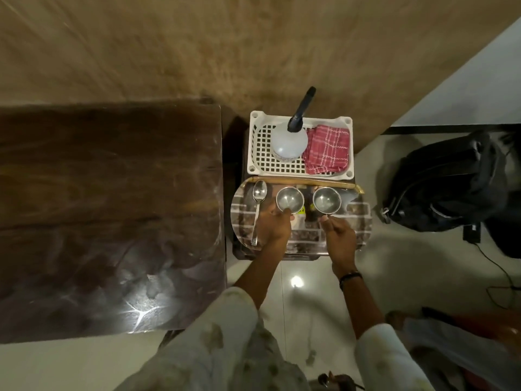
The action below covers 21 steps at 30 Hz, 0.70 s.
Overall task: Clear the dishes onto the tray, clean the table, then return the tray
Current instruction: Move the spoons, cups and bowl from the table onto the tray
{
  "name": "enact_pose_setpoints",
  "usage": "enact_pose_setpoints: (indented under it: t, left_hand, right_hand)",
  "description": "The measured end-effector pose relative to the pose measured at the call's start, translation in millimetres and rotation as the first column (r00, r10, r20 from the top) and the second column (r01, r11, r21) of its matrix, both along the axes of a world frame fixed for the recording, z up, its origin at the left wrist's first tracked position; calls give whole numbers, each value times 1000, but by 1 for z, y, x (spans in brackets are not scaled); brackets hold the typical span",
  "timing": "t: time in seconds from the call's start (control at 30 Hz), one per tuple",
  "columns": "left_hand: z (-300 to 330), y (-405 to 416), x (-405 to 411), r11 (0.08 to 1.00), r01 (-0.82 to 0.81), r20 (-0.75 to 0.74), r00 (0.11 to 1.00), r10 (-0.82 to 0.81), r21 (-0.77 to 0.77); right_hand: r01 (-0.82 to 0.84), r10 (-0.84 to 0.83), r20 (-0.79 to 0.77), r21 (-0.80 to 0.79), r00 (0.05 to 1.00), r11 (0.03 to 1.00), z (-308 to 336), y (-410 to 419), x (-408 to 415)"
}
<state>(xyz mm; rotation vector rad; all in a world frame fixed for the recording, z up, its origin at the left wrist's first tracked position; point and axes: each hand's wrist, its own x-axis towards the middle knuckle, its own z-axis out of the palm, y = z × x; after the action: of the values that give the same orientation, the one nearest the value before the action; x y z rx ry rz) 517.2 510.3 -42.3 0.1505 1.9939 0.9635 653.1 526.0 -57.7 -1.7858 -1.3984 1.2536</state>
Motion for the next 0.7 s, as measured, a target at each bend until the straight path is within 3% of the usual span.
enact_pose_setpoints:
  t: [0.13,0.53,0.7]
  left_hand:
    - [-31,0,2,998,40,-18,999,-39,55]
    - [-33,-3,-2,989,75,-10,997,-74,125]
    - [-9,-12,-8,974,185,-82,981,-175,134]
  right_hand:
    - [-46,46,-13,1,999,999,-5,9,4]
    - [-102,108,134,-54,985,993,-10,22,5]
    - [88,-90,-7,-113,996,990,6,11,2]
